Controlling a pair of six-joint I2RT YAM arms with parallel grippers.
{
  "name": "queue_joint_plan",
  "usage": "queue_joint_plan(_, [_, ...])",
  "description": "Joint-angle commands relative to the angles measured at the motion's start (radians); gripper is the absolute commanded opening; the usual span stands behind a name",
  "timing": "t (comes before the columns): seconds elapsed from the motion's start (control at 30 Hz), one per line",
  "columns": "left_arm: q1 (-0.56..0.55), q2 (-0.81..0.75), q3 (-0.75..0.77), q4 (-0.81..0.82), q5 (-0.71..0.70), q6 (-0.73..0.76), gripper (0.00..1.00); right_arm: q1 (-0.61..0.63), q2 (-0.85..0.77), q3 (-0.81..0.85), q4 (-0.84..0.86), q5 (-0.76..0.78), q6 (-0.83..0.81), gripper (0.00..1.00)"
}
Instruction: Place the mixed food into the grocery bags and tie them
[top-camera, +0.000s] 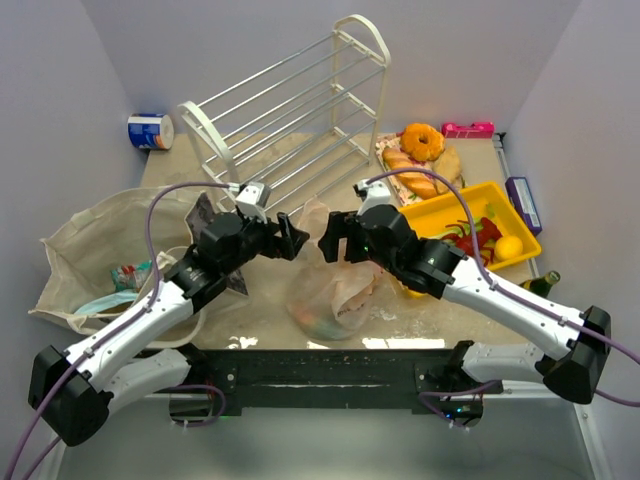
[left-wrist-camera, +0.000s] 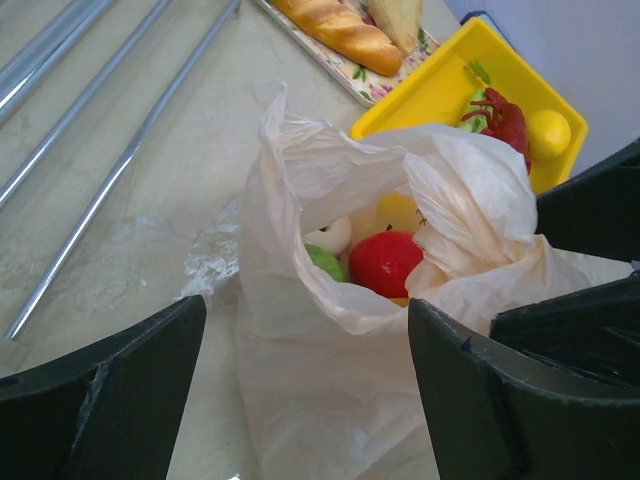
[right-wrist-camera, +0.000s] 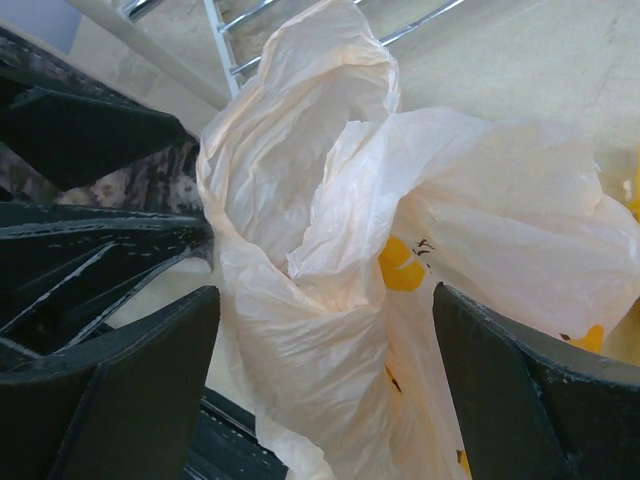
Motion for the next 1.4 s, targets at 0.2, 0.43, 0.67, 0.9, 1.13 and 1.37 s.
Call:
queue_joint_plan(0.2, [0.011,0.031,-0.110,0.291,-0.060,-0.200,0.87,-0.003,-0.033,-0.105,0.085,-0.038,0.008,0.60])
queue_joint_plan(0.43, [0.011,0.108,-0.222,0.466,0.051,-0.274,0.63,-0.012,-0.085,-0.218,0.188,-0.069,-0.005,0.26])
queue_joint_plan(0.67, [0.011,0.033,-0.248,0.458,0.061,-0.193,0.68,-0.038,-0.163,-0.347,0.376,-0.164,-0.040,0.00])
queue_joint_plan(0.9, [0.009,-0.096,-0.274,0.542,0.201,-0.039,0.72,-0.059,-0.218,-0.401,0.436,-0.259,-0.069,0.00])
queue_joint_plan(1.13, [0.011,0.044,-0.214,0.653,0.538,0.015,0.68,-0.079,-0.267,-0.432,0.447,-0.319,-0.081,0.00])
queue_joint_plan(1.37, [0.012,0.145,-0.168,0.700,0.640,0.058,0.66,-0.105,-0.295,-0.474,0.476,-0.400,-0.069,0.00])
